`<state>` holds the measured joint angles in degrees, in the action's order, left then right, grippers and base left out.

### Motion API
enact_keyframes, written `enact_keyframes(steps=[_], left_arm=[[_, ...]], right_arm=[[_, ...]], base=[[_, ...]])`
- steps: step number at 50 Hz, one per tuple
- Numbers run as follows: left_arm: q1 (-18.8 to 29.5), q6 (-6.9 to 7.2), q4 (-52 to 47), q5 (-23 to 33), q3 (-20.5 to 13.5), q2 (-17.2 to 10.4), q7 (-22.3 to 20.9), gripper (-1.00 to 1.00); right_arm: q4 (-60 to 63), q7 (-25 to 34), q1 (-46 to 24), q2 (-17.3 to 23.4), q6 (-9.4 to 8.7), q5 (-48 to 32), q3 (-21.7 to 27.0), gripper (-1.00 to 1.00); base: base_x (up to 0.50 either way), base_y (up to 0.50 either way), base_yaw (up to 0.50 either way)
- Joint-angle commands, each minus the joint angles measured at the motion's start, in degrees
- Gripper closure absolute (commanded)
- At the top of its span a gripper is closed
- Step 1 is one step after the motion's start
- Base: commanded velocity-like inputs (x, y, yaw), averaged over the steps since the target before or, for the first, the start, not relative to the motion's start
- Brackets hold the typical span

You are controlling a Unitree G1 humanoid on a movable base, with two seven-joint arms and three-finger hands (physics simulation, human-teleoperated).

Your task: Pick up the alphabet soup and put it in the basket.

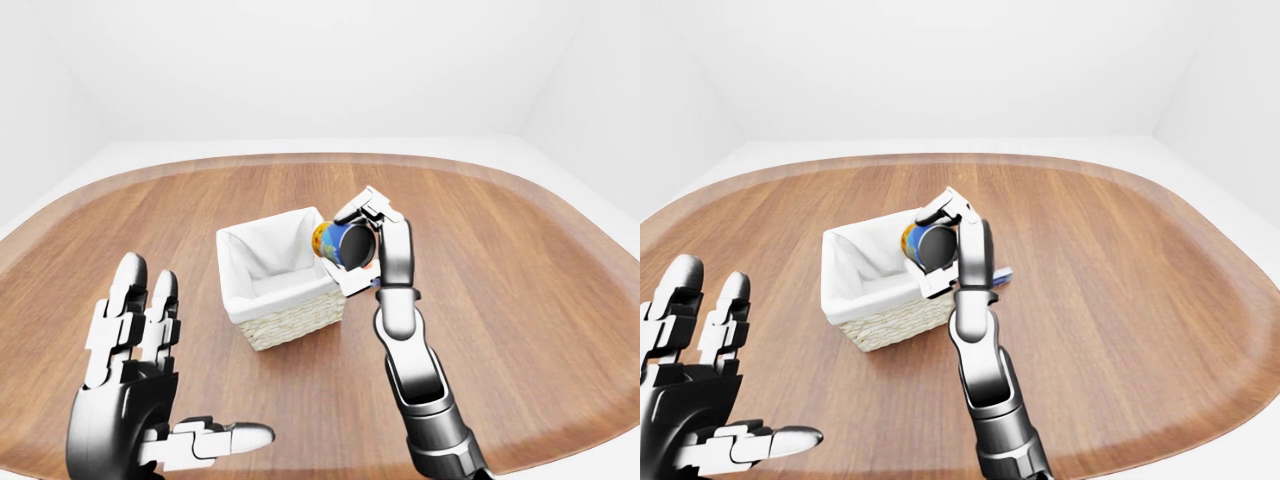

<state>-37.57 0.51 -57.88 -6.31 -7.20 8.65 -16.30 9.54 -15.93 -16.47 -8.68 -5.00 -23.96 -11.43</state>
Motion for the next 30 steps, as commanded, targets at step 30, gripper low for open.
enact_keyframes(steps=[30], left_arm=[[-1.65,0.19,-1.85,-2.19,-1.92,2.16,-3.84,-1.00]], right_arm=[[-17.12,-6.62,-15.33,-8.74,0.00,-12.15,-1.47,1.00]], base=[[0.00,0.00,0.00]])
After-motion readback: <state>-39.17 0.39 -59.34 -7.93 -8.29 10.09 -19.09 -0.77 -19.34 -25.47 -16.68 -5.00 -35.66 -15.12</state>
